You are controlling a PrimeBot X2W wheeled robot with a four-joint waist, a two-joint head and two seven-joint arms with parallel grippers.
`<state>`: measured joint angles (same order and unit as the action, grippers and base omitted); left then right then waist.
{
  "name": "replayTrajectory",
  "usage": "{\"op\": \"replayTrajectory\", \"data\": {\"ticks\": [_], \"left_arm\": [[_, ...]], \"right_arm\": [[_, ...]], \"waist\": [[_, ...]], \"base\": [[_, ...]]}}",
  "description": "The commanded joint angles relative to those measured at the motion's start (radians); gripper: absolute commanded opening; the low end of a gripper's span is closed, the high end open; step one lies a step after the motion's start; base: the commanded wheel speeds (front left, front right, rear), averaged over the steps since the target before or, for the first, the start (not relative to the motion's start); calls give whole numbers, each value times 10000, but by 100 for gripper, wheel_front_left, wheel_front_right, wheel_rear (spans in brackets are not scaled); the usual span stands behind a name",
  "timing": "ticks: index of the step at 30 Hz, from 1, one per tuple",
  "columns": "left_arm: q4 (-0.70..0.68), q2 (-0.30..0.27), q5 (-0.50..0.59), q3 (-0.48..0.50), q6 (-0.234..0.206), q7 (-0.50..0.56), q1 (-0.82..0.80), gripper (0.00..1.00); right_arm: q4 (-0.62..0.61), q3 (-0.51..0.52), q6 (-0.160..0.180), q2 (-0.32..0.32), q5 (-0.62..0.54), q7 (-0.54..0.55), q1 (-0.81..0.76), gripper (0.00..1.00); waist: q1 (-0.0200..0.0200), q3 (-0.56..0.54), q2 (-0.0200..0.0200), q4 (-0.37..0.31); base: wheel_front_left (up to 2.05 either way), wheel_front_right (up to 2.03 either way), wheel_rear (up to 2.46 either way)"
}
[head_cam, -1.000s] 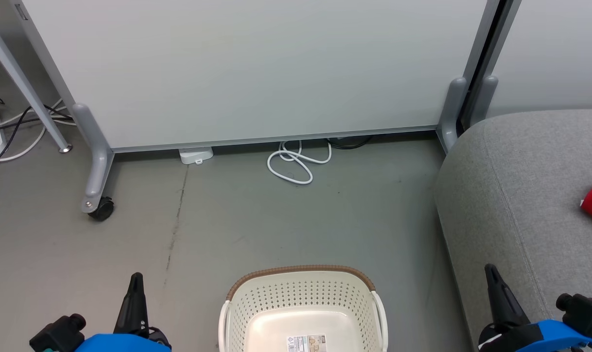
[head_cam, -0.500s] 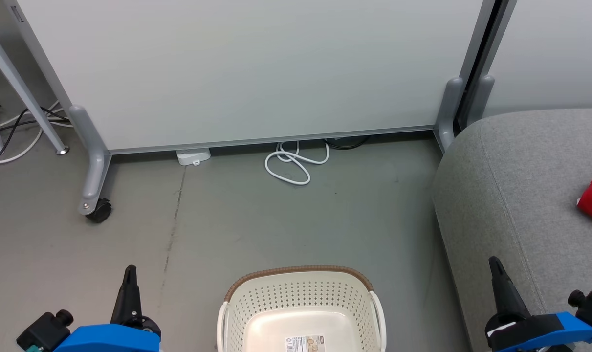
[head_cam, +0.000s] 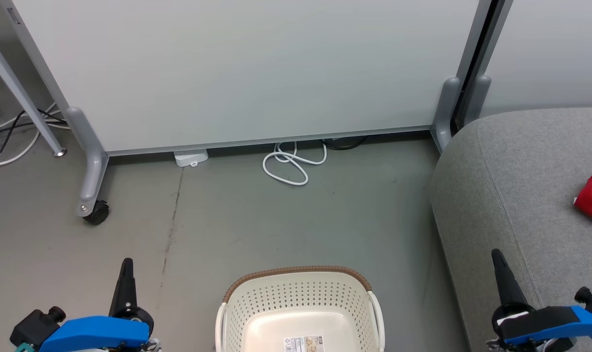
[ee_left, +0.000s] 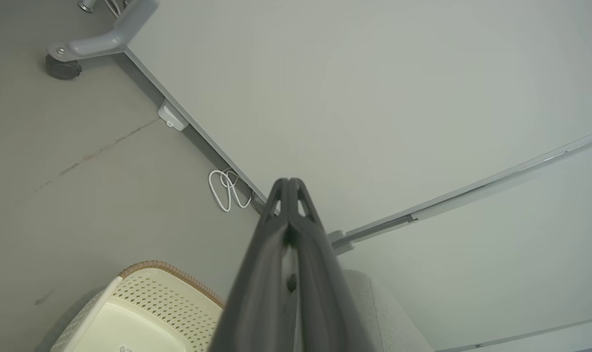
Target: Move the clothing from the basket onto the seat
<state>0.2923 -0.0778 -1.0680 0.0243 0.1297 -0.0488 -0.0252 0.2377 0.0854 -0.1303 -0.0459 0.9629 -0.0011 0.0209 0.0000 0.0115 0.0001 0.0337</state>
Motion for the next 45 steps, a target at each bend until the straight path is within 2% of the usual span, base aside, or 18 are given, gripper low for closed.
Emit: {"op": "replayTrajectory", "data": {"ticks": [1,45], "left_arm": [[-142,-16,-174,91,7,54,-287,0],[-392,175,-3785,666,14,1162,-705,0]], "right_arm": [[-79,32,-4,-41,218,41,276,0],[25,214,-6,-58,4526,812,733,0]], "waist": [[0,-1,-1,-3],[0,-52,-1,-207]], "base": [[0,0,0],[0,0,0]]}}
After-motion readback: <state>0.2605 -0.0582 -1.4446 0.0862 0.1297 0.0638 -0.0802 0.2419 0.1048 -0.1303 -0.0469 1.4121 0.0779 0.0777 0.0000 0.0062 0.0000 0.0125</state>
